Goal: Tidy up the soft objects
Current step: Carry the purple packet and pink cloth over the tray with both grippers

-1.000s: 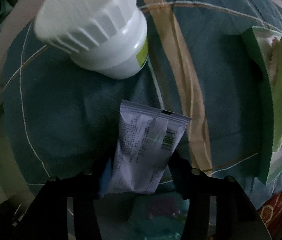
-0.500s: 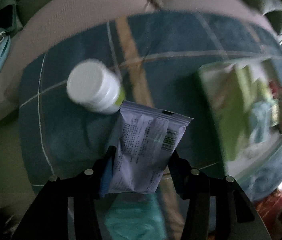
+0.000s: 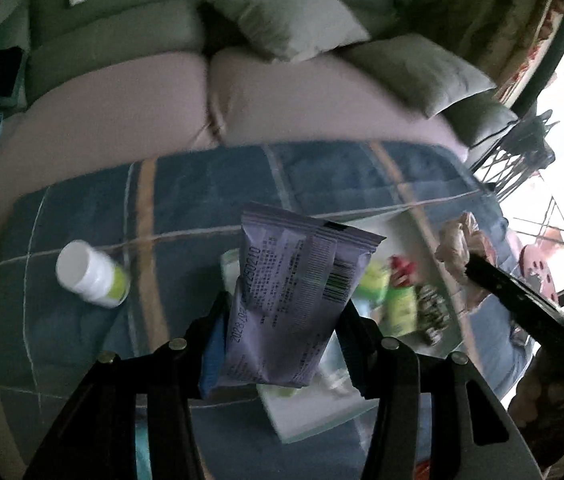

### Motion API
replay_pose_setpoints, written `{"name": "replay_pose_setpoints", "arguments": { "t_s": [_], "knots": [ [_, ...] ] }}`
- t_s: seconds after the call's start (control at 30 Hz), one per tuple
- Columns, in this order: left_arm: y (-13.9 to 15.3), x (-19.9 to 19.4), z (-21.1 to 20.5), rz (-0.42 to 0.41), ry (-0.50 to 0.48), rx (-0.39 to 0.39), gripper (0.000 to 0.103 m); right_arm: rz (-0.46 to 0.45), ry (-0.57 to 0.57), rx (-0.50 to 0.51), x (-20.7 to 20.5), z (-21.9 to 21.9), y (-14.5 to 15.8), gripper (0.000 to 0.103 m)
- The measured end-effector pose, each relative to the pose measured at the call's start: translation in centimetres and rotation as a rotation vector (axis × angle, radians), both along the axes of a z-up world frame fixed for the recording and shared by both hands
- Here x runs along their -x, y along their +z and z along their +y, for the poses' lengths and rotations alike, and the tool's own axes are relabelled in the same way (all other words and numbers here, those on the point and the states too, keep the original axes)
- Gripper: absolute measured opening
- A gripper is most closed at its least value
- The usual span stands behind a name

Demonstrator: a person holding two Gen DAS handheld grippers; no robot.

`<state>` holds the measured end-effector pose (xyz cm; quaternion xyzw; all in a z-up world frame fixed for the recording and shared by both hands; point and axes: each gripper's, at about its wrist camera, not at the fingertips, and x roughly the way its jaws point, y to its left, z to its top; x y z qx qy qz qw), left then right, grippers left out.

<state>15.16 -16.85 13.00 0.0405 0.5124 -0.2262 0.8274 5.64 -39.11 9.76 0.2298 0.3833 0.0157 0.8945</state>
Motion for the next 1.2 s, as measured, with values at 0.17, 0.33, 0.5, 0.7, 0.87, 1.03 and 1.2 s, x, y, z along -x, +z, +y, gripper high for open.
{"name": "replay_pose_setpoints", "arguments": {
  "t_s": [0.17, 0.33, 0.5, 0.7, 0.87, 1.03, 1.2],
  "knots": [
    [1.3, 0.8, -3.5, -0.045, -0.05, 0.033, 0.052, -0.013, -0.103, 0.03, 1.8, -3.3, 0.7, 0.017],
    [0.7, 0.9, -6.0, -0.057, -0.045, 0.046, 0.053, -0.015, -0.163, 0.044, 3.3, -5.6, 1.1, 0.017],
    [-0.9, 1.4, -7.1, -0.035, -0.024, 0.078, 0.053, -0.004, -0.19, 0.048, 4.3, -6.5, 0.9, 0.017],
    [-3.3, 2.1, -6.1, -0.001, 0.021, 0.111, 0.053, 0.019, -0.188, 0.066, 4.7, -6.3, 0.3, 0.017],
    [-5.9, 2.8, -4.2, 0.046, 0.081, 0.119, 0.053, 0.058, -0.112, 0.102, 3.7, -3.9, -1.0, 0.017],
    [-8.1, 3.4, -3.2, 0.083, 0.114, 0.094, 0.053, 0.091, -0.017, 0.126, 3.1, -0.9, -2.7, 0.017],
    [-9.9, 4.3, -2.3, 0.104, 0.139, 0.065, 0.053, 0.166, 0.049, 0.136, 2.5, 1.1, -5.3, 0.017]
  ]
}}
